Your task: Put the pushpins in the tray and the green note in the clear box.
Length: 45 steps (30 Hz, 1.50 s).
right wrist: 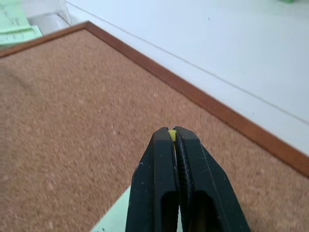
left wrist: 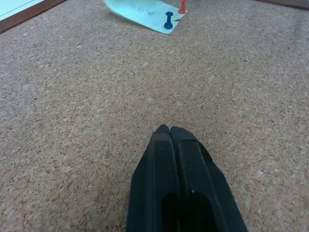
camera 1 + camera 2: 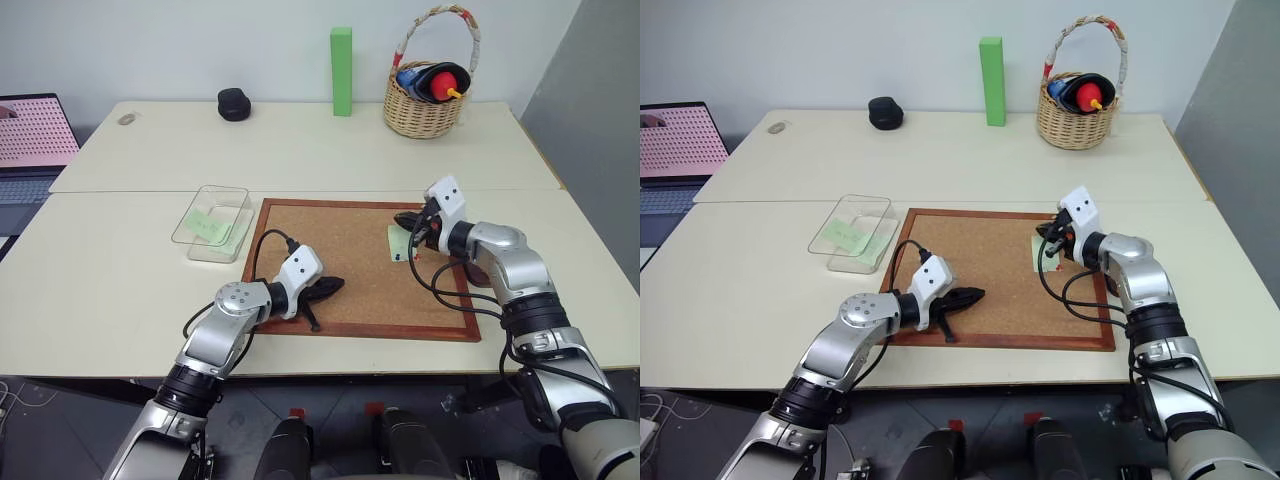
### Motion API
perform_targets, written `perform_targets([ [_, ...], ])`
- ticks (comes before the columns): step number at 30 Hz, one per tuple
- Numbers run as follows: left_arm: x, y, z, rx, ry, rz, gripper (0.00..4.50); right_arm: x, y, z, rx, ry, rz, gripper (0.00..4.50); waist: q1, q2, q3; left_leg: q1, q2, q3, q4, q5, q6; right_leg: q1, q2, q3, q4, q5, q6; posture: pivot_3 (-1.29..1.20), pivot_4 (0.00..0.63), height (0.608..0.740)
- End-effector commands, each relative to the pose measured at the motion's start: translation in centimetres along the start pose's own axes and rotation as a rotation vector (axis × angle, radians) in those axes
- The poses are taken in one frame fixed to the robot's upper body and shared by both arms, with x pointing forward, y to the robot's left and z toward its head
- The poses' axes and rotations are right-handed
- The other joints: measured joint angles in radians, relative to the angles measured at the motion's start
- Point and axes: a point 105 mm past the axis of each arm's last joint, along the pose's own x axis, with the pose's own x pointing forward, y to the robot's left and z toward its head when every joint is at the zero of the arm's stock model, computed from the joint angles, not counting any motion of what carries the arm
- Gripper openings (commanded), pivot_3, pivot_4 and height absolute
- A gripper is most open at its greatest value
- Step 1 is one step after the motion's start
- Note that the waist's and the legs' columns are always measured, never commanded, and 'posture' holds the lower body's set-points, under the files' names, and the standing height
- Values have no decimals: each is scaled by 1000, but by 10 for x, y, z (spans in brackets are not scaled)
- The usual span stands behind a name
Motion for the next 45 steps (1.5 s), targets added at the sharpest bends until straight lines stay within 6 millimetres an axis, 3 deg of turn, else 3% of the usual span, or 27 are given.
perform_targets([
  [1,4,-17,-28,-83,87,-52,0,-16,-8,17,-11,-48,-24,15,0,0,0,0,0,0,0,0,0,0,0,0,0,0,0,0,150,740],
  [6,4,-20,-25,-93,72,-67,0,-50,-24,10,-30,15,-78,15,4,0,0,-1,0,0,0,0,0,0,0,0,-1,0,0,0,150,740],
  [14,1,-29,-27,-85,88,-139,0,-116,-46,-37,-43,255,-194,15,3,1,-1,-1,0,1,0,0,0,0,-1,0,-2,0,0,0,150,740],
  [20,3,-24,-28,-63,100,-126,0,-129,-48,-58,-46,353,-222,15,0,2,-1,0,0,3,0,0,0,0,-1,2,-1,-1,0,0,150,740],
  [39,2,-24,-32,-46,116,-122,0,-126,-49,-60,-31,362,-212,3490,1,2,-1,0,0,3,1,0,0,1,-1,2,-2,0,0,0,150,740],
  [43,2,-23,-32,-39,120,-123,0,-124,-52,-46,-30,284,-216,4266,1,2,-1,0,0,3,1,0,0,1,-1,2,-2,0,0,0,150,740],
  [45,2,-23,-33,-38,121,-123,0,-121,-50,-35,-26,232,-193,4266,1,2,-1,0,0,3,1,0,0,1,-1,2,-2,0,0,0,150,740],
])
